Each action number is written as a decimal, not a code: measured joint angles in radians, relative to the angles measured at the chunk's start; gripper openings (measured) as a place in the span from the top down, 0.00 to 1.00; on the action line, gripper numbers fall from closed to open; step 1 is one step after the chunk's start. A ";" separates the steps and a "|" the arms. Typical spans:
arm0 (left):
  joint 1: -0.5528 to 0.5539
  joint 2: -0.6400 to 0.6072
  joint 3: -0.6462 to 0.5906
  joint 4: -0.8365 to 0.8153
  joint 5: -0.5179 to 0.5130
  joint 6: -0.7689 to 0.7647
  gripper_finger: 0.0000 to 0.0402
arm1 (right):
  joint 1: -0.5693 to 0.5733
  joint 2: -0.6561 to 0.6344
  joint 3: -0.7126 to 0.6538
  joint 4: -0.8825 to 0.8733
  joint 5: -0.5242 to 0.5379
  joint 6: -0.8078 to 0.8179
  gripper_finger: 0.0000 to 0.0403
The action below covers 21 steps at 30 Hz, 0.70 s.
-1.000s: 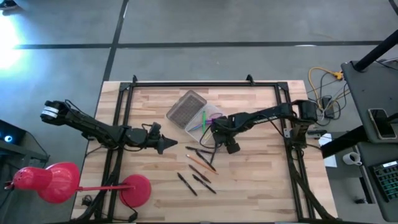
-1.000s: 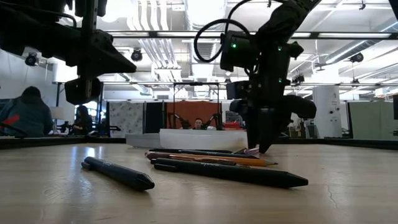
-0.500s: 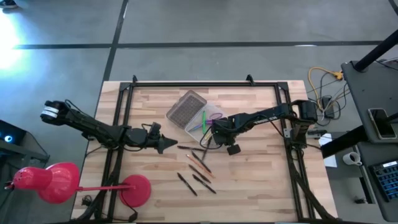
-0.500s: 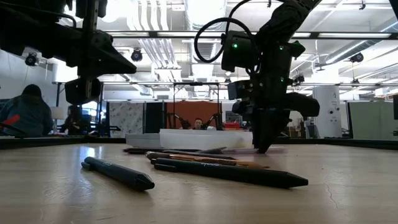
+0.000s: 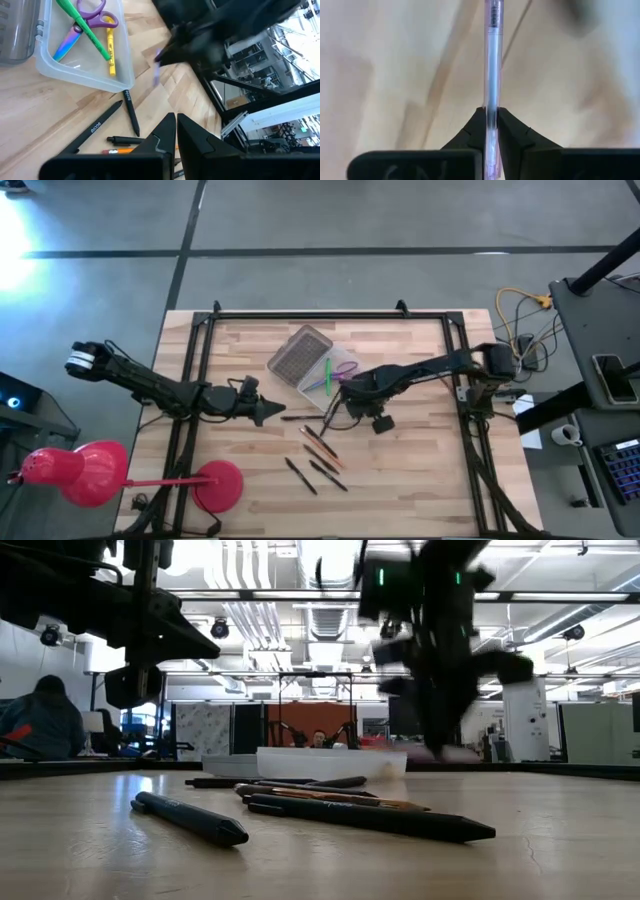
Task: Pick & place school supplies into a supply box
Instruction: Put the purple pen into the supply box
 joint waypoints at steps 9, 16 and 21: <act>0.000 0.000 0.004 0.003 -0.003 -0.002 1.00 | -0.012 0.000 0.186 0.069 0.239 -0.291 0.96; 0.000 0.000 0.008 0.011 -0.005 -0.001 1.00 | -0.062 0.179 0.291 0.056 0.337 -0.429 0.94; 0.000 0.000 0.017 0.011 -0.007 0.000 1.00 | -0.089 0.269 0.341 0.058 0.387 -0.470 0.93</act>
